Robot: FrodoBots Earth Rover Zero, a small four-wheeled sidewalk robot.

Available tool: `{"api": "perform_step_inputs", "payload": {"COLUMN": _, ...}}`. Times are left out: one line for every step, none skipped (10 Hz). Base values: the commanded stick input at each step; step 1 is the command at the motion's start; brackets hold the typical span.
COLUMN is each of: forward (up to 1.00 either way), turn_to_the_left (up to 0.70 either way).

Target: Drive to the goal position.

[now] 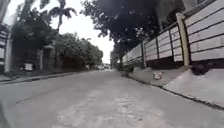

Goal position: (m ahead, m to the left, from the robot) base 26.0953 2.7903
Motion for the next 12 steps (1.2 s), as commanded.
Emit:
{"api": "perform_step_inputs", "payload": {"forward": 0.7, "turn_to_the_left": 0.0}}
{"api": "perform_step_inputs", "payload": {"forward": 0.7, "turn_to_the_left": 0.0}}
{"api": "perform_step_inputs", "payload": {"forward": 0.7, "turn_to_the_left": 0.0}}
{"api": "perform_step_inputs", "payload": {"forward": 0.7, "turn_to_the_left": 0.0}}
{"api": "perform_step_inputs", "payload": {"forward": 0.7, "turn_to_the_left": 0.0}}
{"api": "perform_step_inputs", "payload": {"forward": 0.7, "turn_to_the_left": 0.0}}
{"api": "perform_step_inputs", "payload": {"forward": 0.7, "turn_to_the_left": 0.0}}
{"api": "perform_step_inputs", "payload": {"forward": 0.7, "turn_to_the_left": 0.0}}
{"api": "perform_step_inputs", "payload": {"forward": 0.7, "turn_to_the_left": 0.0}}
{"api": "perform_step_inputs", "payload": {"forward": 0.7, "turn_to_the_left": 0.0}}
{"api": "perform_step_inputs", "payload": {"forward": 0.7, "turn_to_the_left": -0.09}}
{"api": "perform_step_inputs", "payload": {"forward": 0.7, "turn_to_the_left": -0.25}}
